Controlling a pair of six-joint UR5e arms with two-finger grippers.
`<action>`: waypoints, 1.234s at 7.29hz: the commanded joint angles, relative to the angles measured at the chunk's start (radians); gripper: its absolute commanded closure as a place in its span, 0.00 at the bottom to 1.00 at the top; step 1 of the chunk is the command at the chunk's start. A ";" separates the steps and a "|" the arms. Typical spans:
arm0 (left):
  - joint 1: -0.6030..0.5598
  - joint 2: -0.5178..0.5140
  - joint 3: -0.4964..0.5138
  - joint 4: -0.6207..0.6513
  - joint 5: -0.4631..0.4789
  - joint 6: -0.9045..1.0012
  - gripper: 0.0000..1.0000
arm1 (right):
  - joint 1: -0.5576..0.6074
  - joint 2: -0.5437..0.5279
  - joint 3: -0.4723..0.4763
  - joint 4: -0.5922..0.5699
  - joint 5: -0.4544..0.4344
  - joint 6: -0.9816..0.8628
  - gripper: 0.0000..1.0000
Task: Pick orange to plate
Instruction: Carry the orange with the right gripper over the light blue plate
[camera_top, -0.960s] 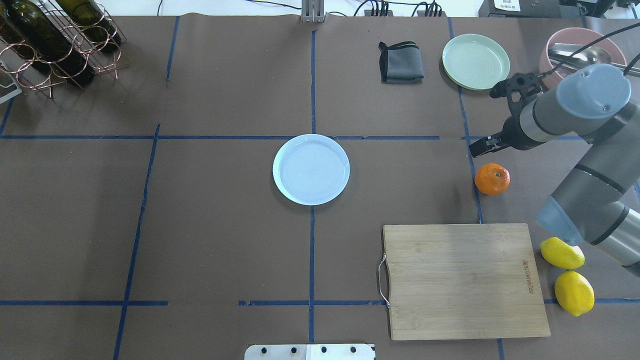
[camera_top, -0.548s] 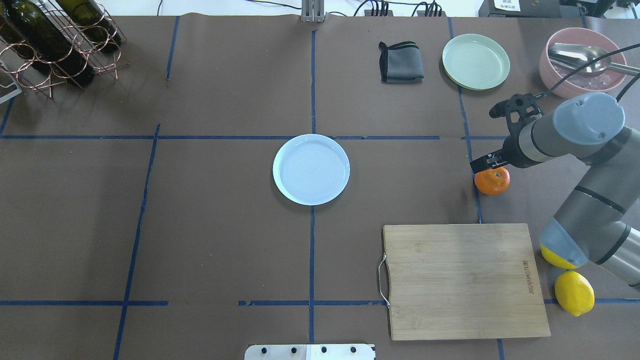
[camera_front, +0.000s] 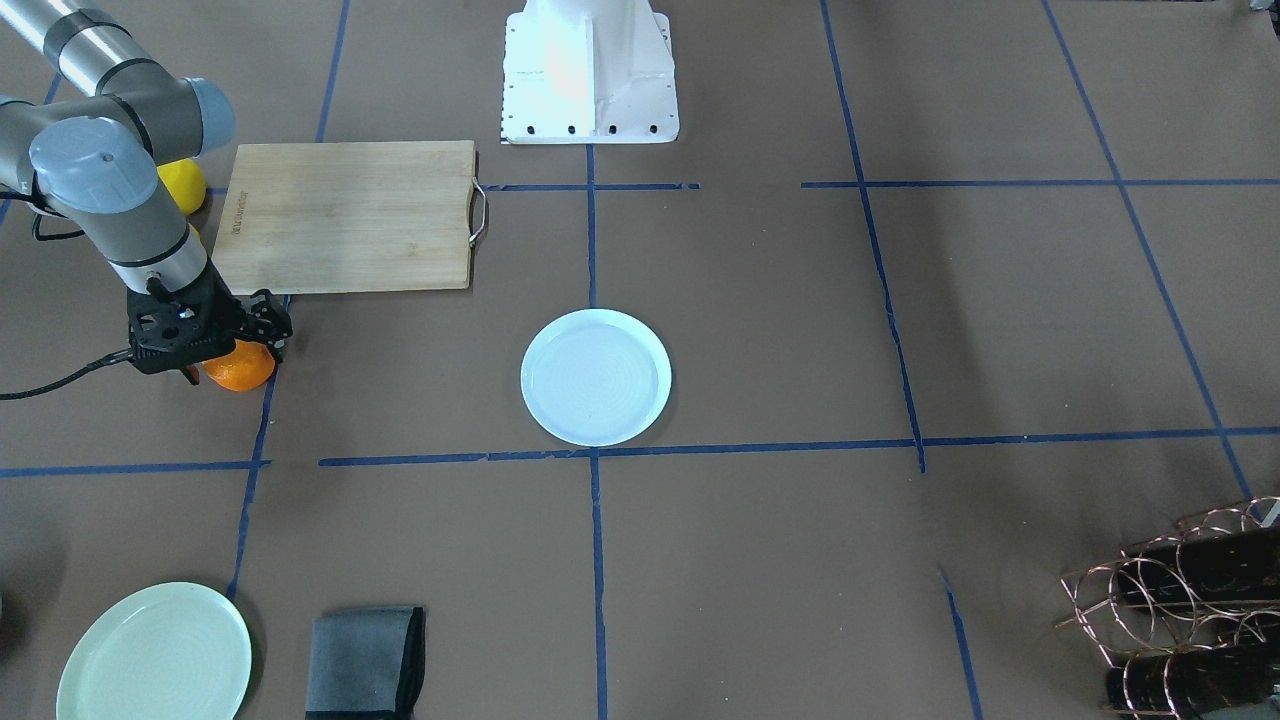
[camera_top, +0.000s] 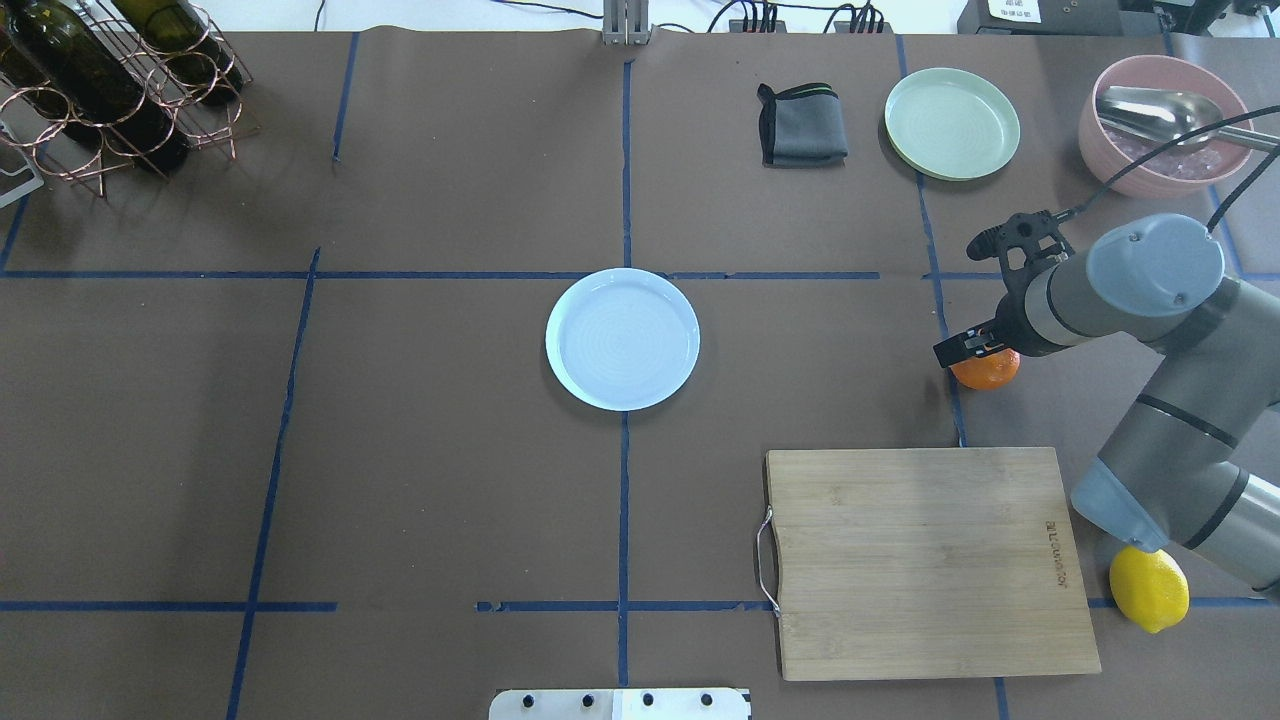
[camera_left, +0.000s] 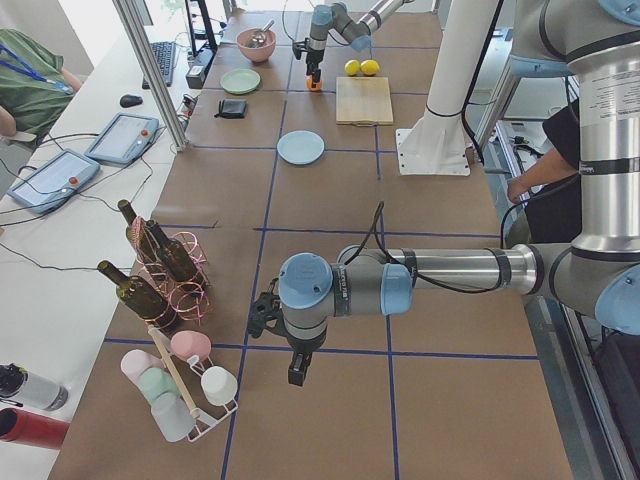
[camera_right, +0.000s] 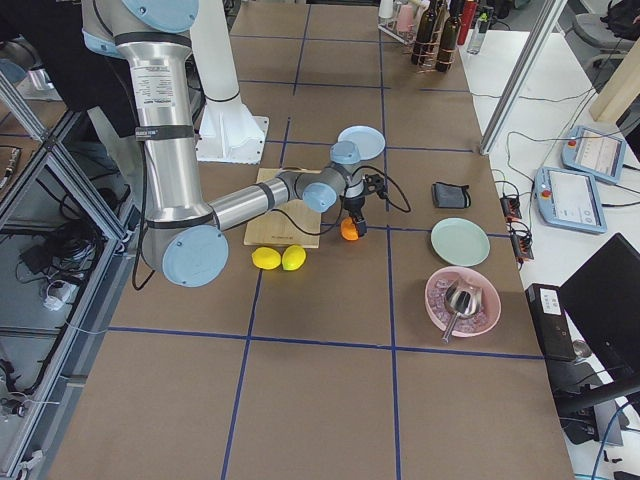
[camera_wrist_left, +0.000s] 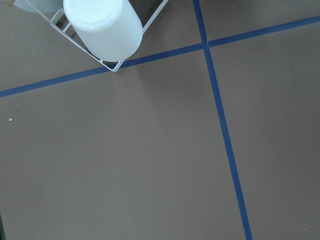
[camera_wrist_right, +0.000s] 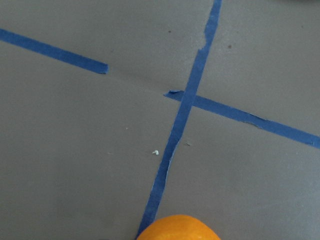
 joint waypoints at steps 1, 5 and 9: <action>0.000 0.000 -0.001 0.000 0.000 0.000 0.00 | -0.019 0.000 -0.021 0.000 -0.023 -0.001 0.00; 0.000 -0.002 -0.001 0.000 -0.002 0.002 0.00 | -0.026 0.098 0.006 -0.029 -0.017 0.051 0.70; -0.002 0.001 -0.001 0.000 -0.001 0.005 0.00 | -0.176 0.737 -0.311 -0.379 -0.125 0.400 0.58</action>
